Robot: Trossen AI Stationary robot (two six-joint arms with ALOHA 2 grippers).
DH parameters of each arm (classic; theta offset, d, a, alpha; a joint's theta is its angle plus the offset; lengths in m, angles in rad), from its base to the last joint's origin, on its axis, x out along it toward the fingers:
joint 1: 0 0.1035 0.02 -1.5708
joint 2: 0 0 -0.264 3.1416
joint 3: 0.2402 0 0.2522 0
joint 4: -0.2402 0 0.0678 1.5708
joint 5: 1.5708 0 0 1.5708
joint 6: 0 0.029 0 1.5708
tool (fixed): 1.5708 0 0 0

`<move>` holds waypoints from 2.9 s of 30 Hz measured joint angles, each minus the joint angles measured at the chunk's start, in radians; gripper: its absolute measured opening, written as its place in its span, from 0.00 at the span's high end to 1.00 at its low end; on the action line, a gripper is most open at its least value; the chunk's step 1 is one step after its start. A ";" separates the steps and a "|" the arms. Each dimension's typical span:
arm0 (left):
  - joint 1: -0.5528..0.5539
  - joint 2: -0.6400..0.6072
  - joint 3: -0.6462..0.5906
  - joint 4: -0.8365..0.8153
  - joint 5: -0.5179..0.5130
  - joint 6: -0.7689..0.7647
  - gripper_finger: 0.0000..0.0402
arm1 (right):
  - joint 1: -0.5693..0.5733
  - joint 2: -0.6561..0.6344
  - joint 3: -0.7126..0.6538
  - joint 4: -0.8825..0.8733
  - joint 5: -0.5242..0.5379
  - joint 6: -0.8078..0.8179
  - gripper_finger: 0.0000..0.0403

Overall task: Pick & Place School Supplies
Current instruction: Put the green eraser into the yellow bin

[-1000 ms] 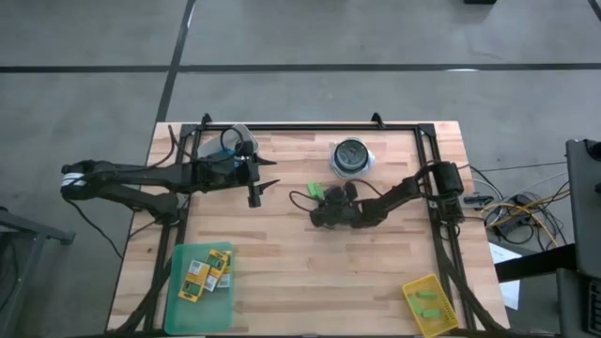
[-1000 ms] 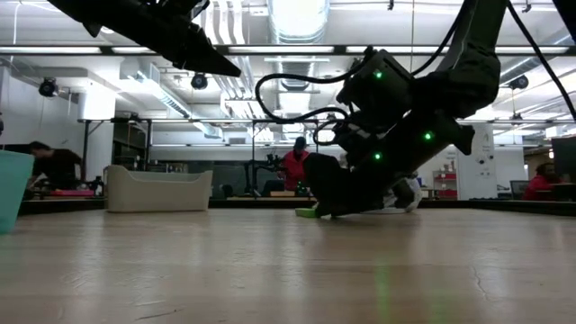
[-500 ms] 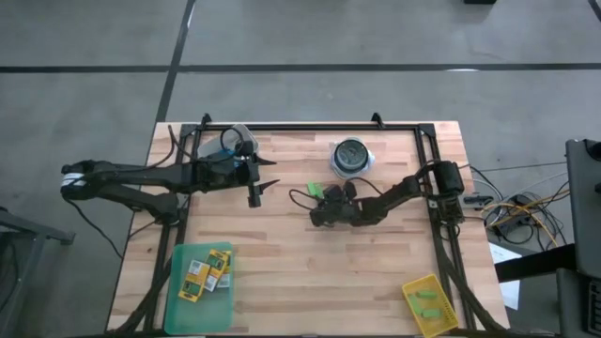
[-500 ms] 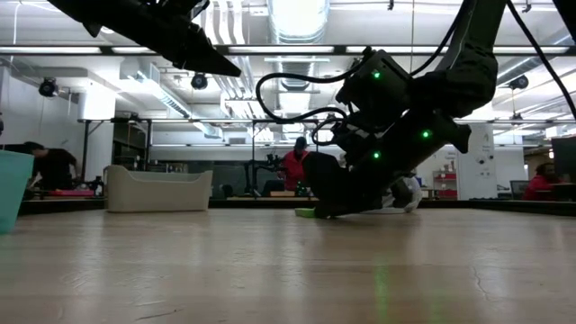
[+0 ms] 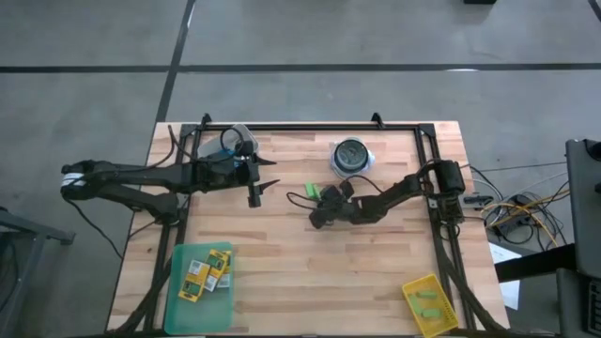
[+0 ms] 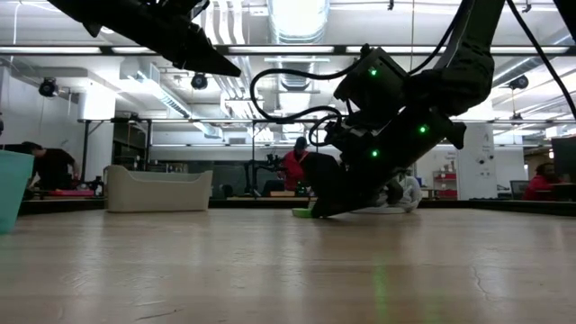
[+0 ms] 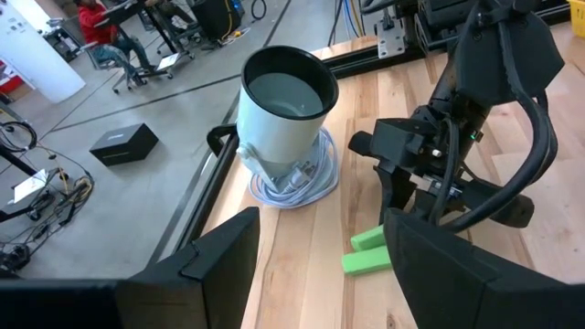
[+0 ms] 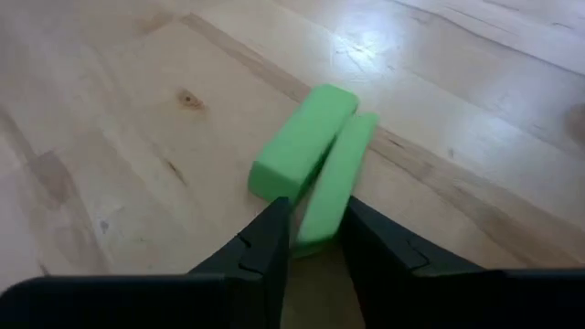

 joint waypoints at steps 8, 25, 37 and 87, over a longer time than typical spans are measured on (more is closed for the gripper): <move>0.000 0.000 0.000 0.000 0.000 0.000 0.40 | 0.000 0.000 0.001 0.002 -0.008 0.000 0.88; 0.000 0.000 0.000 0.000 0.000 0.000 0.40 | 0.003 -0.025 0.011 -0.015 -0.009 -0.008 0.91; 0.000 0.000 0.000 -0.001 0.000 0.000 0.40 | 0.008 -0.187 0.011 -0.096 -0.016 -0.084 0.91; 0.000 0.000 0.000 -0.035 0.000 0.000 0.40 | 0.521 -1.020 -0.008 -1.296 -1.045 0.180 0.91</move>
